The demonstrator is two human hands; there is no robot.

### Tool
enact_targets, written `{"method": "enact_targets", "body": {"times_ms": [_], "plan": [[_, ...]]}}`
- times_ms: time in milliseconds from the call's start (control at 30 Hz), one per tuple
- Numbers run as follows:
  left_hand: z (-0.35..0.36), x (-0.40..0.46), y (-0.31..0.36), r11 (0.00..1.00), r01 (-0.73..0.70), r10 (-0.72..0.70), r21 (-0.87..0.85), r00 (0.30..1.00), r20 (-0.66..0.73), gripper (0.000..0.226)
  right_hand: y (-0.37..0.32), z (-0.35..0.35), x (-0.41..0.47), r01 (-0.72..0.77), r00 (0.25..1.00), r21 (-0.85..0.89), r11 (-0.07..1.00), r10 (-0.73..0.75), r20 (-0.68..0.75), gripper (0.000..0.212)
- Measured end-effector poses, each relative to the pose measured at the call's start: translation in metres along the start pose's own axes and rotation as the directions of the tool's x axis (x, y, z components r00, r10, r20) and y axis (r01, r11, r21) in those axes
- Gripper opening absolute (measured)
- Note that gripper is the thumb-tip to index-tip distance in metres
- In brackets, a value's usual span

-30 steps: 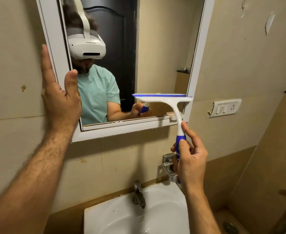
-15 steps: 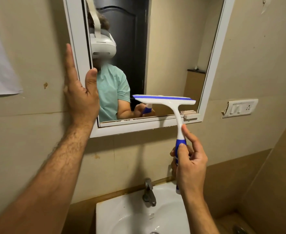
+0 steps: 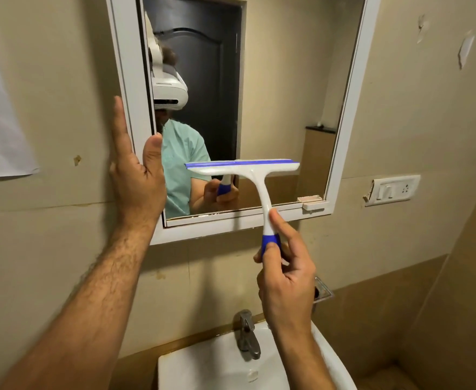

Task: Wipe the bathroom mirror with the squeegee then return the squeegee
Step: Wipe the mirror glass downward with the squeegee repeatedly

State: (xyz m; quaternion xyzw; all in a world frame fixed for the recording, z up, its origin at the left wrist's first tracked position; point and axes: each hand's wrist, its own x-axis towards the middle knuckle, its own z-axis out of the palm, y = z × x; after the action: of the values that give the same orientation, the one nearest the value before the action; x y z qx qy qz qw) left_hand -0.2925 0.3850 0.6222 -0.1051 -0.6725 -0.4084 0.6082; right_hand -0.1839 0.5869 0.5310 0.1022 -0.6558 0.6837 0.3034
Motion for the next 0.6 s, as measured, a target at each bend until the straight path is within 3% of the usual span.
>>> {"method": "enact_targets", "body": {"times_ms": [267, 467, 600], "plan": [[-0.002, -0.001, -0.001, 0.999, -0.017, 0.017, -0.035, 1.000, 0.013, 0.056, 0.023, -0.001, -0.030, -0.055, 0.996, -0.062, 0.997, 0.059, 0.073, 0.066], [-0.002, -0.005, 0.008, 0.993, 0.014, -0.016, -0.118, 1.000, -0.015, 0.045, -0.007, 0.010, -0.002, 0.134, 0.988, -0.105, 0.985, -0.125, 0.090, 0.054], [-0.002, -0.005, 0.011, 0.991, 0.028, -0.031, -0.132, 0.999, -0.020, 0.044, -0.003, 0.021, -0.001, 0.156, 0.987, -0.111, 0.981, -0.152, 0.046, 0.054]]}}
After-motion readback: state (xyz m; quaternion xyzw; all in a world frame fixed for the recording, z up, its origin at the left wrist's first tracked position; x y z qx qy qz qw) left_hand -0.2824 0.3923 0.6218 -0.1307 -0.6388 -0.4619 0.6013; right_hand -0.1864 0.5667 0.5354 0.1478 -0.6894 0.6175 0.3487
